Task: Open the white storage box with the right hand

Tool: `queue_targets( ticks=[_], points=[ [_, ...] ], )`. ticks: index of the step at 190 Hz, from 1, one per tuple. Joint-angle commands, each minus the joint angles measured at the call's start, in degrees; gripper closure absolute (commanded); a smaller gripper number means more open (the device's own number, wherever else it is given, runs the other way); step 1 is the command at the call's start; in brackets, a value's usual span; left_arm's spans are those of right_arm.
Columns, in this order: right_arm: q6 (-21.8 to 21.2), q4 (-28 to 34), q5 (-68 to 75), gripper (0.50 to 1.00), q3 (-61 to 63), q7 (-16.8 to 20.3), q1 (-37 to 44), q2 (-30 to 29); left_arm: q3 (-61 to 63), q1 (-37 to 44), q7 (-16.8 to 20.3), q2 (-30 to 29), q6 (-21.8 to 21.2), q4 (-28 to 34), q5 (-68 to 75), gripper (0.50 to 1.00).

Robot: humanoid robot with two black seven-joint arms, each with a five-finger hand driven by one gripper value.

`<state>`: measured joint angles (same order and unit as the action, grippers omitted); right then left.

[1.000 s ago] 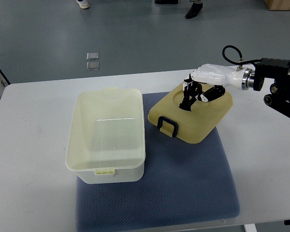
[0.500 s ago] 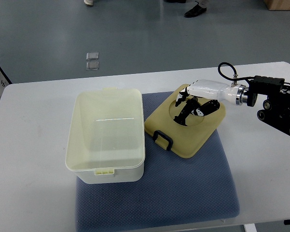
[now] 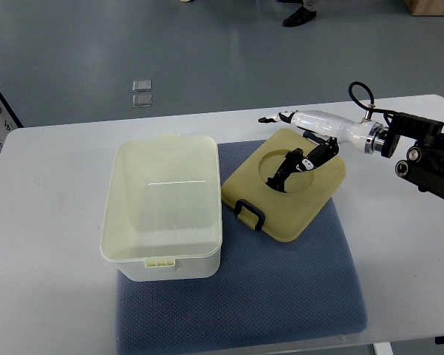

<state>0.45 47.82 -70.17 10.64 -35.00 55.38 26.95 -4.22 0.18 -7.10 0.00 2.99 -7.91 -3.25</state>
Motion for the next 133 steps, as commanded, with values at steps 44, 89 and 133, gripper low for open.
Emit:
queue_targets(
  ticks=[44,89,133],
  points=[
    [-0.8,-0.4,35.7,0.585,0.2,0.0,-0.4,-0.3,0.0,0.0,0.0,0.0,0.0,0.0,0.0,0.5],
    [-5.5,-2.1,53.4,0.585,5.8,0.0,-4.2,-0.8,0.0,0.0,0.0,0.0,0.0,0.0,0.0,0.5],
    [-11.1,-8.1,60.6,0.576,14.5,0.0,-7.9,-3.4,0.0,0.0,0.0,0.0,0.0,-0.2,0.0,0.5]
  ],
)
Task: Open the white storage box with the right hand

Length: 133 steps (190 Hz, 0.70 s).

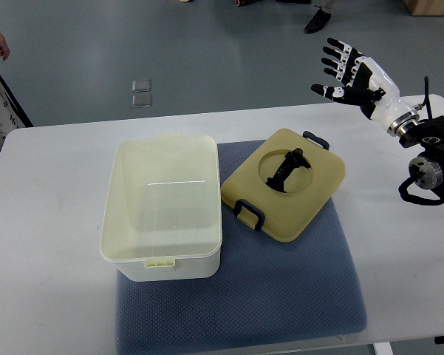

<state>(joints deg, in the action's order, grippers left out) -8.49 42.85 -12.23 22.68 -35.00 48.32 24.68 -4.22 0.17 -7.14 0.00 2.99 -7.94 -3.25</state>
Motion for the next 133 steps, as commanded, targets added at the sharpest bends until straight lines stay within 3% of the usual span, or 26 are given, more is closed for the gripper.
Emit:
queue_targets(
  ticks=[1,28,45,74,133],
  points=[
    [-2.1,-3.1,2.6,0.576,2.5,0.0,-0.9,-1.1,0.0,0.0,0.0,0.0,0.0,-0.1,0.0,0.5],
    [-4.3,-5.5,9.3,0.574,2.5,0.0,-1.4,-2.1,0.0,0.0,0.0,0.0,0.0,-0.1,0.0,0.5],
    [-4.6,-5.8,13.2,0.574,2.5,3.1,-1.6,-2.3,0.0,0.0,0.0,0.0,0.0,0.0,0.0,0.5],
    [-4.7,-6.3,16.8,0.574,2.6,4.3,-1.9,-3.3,0.0,0.0,0.0,0.0,0.0,0.0,0.0,0.5],
    [-3.8,-6.9,21.3,0.57,2.8,3.7,-2.5,-4.9,0.0,0.0,0.0,0.0,0.0,0.0,0.0,0.5]
  ],
)
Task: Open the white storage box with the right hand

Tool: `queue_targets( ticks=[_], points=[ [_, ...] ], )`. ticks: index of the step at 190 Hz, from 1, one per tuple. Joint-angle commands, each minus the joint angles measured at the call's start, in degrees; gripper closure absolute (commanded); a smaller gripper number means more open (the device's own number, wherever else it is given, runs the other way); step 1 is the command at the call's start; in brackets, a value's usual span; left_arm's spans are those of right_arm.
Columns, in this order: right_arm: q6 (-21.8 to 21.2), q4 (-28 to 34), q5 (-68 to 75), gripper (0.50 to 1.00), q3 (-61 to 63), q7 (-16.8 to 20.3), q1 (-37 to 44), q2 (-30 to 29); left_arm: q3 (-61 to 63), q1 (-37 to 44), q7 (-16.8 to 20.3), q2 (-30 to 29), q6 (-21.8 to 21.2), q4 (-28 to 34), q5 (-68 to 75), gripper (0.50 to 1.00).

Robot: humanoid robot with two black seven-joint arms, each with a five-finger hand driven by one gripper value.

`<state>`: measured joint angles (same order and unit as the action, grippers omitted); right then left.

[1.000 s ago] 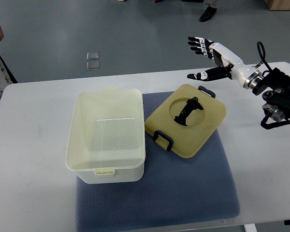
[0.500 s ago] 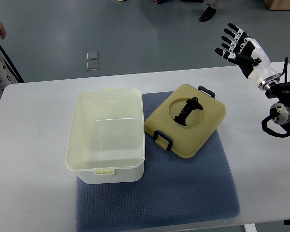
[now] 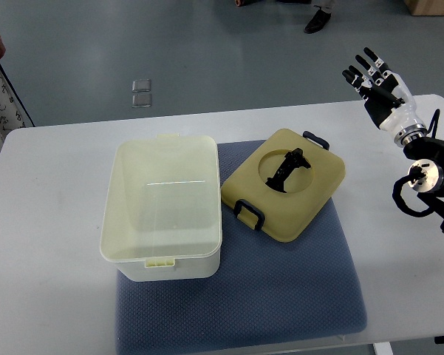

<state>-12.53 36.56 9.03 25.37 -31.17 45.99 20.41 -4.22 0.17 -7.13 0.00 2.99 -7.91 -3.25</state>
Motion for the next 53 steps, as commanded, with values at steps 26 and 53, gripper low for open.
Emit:
queue_targets(
  ticks=[26,53],
  points=[
    [0.3,-2.3,0.0,0.57,0.6,-0.2,-0.4,-1.0,0.0,0.0,0.0,0.0,0.0,0.0,0.0,0.5],
    [0.4,-2.3,0.0,0.57,0.6,-0.2,-0.4,-1.0,0.0,0.0,0.0,0.0,0.0,0.0,0.0,0.5]
  ],
)
